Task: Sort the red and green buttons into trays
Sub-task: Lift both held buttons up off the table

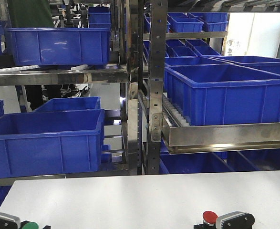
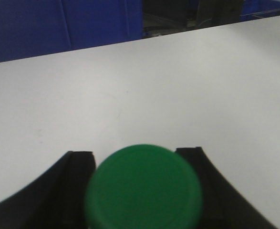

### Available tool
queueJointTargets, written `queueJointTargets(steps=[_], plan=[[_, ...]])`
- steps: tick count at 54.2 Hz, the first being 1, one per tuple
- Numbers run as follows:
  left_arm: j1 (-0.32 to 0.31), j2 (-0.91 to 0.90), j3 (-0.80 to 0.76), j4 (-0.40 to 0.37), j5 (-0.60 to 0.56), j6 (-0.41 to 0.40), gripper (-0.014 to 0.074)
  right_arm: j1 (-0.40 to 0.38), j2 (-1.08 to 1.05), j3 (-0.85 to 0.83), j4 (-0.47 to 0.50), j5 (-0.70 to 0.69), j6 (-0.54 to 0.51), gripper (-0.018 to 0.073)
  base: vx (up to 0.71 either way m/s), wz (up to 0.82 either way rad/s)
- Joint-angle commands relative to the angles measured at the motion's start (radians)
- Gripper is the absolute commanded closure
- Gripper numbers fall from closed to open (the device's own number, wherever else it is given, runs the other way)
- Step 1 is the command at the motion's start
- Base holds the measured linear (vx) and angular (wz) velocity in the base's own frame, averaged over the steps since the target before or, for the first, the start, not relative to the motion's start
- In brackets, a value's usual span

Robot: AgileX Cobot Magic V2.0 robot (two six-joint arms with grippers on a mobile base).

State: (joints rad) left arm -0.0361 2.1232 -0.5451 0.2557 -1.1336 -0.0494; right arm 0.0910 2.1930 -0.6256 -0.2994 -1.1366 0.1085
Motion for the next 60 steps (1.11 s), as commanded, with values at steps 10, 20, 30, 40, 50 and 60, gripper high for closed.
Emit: queueJointTargets(steps=[10, 20, 30, 40, 50, 60], plan=[[-0.004, -0.091, 0.000, 0.055, -0.159, -0.089, 0.0605, -0.002, -0.047, -0.012, -0.001, -0.199, -0.007, 0.0567, 0.00, 0.00], [-0.003, -0.232, 0.063, 0.052, -0.093, -0.102, 0.0600, -0.002, -0.156, -0.012, -0.019, -0.112, -0.006, 0.0567, 0.00, 0.00], [-0.003, -0.479, 0.134, 0.053, 0.136, -0.114, 0.0599, -0.002, -0.388, -0.012, -0.158, 0.131, 0.069, 0.0567, 0.00, 0.00], [-0.004, -0.772, 0.195, 0.068, 0.437, -0.183, 0.0599, -0.002, -0.669, -0.012, -0.442, 0.400, 0.373, 0.0567, 0.00, 0.00], [-0.004, -1.097, 0.221, 0.122, 0.673, -0.239, 0.0599, -0.002, -0.910, -0.012, -0.726, 0.575, 0.688, 0.0567, 0.00, 0.00], [-0.004, -1.364, 0.221, 0.124, 0.915, -0.319, 0.0599, -0.002, -1.070, -0.012, -0.997, 0.633, 1.003, 0.0567, 0.00, 0.00]])
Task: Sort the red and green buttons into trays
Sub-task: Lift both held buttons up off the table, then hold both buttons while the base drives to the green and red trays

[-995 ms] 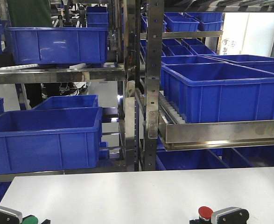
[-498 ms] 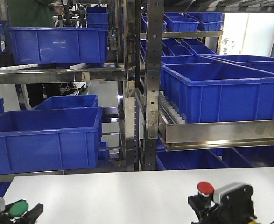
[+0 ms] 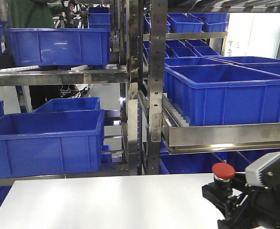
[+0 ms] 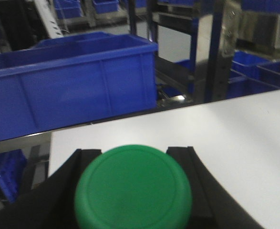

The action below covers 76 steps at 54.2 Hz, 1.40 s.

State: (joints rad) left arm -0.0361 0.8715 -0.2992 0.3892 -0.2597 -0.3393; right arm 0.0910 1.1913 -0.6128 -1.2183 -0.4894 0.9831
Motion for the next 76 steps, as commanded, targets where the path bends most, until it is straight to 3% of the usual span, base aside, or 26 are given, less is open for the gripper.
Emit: queueJointTargets(steps=[1, 14, 55, 76], plan=[[-0.004, -0.128, -0.025, -0.010, 0.053, -0.029, 0.0599, -0.002, -0.081, -0.025, -0.102, -0.011, 0.148, 0.0567, 0.00, 0.00], [-0.004, -0.314, -0.025, -0.011, 0.104, -0.023, 0.0599, -0.002, -0.151, -0.025, -0.269, -0.003, 0.191, 0.0567, 0.00, 0.00], [-0.004, -0.349, -0.025, -0.011, 0.100, -0.023, 0.0599, -0.002, -0.151, -0.025, -0.272, -0.003, 0.191, 0.0567, 0.00, 0.01], [-0.004, -0.349, -0.025, -0.011, 0.100, -0.023, 0.0599, -0.002, -0.151, -0.025, -0.272, -0.003, 0.191, 0.0567, -0.05, 0.31]])
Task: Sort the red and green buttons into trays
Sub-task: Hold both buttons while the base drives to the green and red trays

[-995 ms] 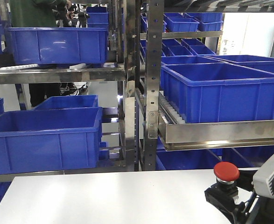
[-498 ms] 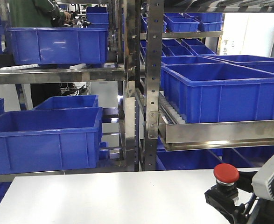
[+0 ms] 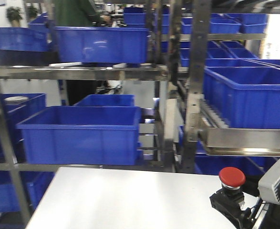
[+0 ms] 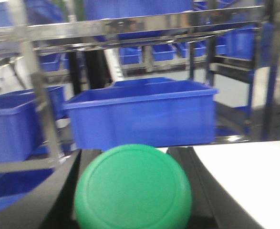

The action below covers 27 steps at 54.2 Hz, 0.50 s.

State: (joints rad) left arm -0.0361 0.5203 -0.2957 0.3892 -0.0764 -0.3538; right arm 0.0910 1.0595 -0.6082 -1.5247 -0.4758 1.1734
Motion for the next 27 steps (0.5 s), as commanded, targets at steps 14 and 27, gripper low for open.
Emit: queueJointTargets(steps=[14, 27], plan=[[-0.004, 0.003, -0.028, -0.011, -0.083, -0.008, 0.0599, -0.002, -0.019, -0.029, 0.034, -0.017, 0.001, 0.0567, -0.11, 0.53], [-0.004, 0.003, -0.028, -0.011, -0.083, -0.008, 0.0599, -0.002, -0.019, -0.029, 0.034, -0.017, 0.001, 0.0567, -0.15, 0.60]])
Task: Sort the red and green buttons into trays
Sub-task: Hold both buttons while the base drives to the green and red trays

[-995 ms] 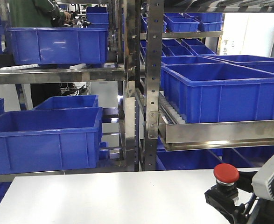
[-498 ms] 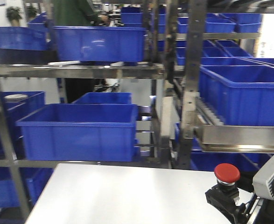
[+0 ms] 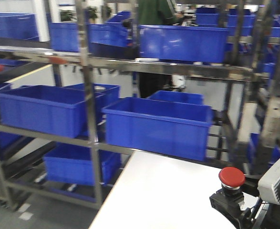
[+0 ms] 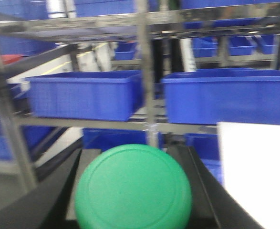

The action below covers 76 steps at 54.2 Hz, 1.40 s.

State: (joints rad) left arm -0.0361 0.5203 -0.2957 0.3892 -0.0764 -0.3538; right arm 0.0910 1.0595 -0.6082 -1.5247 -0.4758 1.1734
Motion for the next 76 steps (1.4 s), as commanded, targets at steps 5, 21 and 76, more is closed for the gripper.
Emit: queueJointTargets(steps=[5, 21, 76], plan=[[-0.004, 0.003, -0.028, -0.011, -0.083, -0.008, 0.0599, -0.002, -0.019, -0.029, 0.034, -0.017, 0.001, 0.0567, -0.16, 0.63], [-0.004, 0.003, -0.028, -0.011, -0.083, -0.008, 0.0599, -0.002, -0.019, -0.029, 0.034, -0.017, 0.001, 0.0567, -0.16, 0.62], [-0.004, 0.002, -0.028, -0.011, -0.083, -0.008, 0.0599, -0.002, -0.019, -0.029, 0.034, -0.022, 0.001, 0.0567, 0.04, 0.72]])
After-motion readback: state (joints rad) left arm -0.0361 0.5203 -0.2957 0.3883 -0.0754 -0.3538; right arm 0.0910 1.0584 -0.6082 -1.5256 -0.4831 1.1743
